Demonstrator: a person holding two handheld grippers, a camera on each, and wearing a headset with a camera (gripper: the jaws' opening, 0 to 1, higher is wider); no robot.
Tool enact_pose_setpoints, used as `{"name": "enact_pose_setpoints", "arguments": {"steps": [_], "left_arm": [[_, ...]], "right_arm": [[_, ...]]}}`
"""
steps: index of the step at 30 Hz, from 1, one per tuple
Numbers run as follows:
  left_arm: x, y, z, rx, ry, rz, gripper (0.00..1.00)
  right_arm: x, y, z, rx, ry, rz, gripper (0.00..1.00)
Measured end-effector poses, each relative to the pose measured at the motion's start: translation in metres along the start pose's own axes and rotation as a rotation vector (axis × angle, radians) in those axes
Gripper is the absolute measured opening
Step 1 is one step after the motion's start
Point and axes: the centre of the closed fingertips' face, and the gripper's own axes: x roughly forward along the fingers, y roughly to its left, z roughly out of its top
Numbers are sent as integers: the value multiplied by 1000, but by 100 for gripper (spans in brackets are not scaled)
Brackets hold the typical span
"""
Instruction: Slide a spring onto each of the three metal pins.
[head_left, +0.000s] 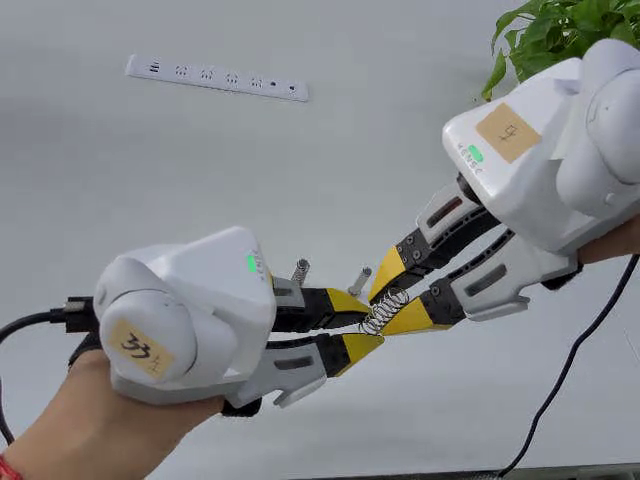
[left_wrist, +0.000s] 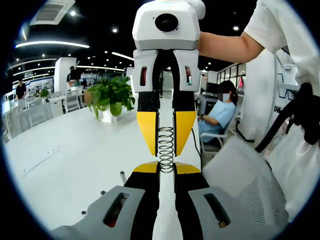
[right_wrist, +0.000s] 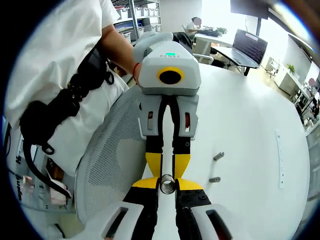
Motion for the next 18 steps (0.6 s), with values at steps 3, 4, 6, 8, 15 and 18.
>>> {"name": "enact_pose_setpoints", "arguments": {"steps": [3,4,6,8,15,18], "left_arm": [[0,0,0,0,0,-2,6],[0,-1,0,0,1,-2,6],[1,-1,-1,0,2,-3,6],[1,-1,-1,1,2,-4,6],[1,0,-1,-2,0,-7,6],[1,0,-1,-3,0,-8,6]], "right_arm": [[0,0,0,-3,8,2,8],[1,1,-1,-4,10,3,8],[1,1,-1,-6,19,6,8],[1,2,-2,-9,28,8,8],[1,2,-2,-11,39,16,7],[2,2,0,-9,41,16,7]]}}
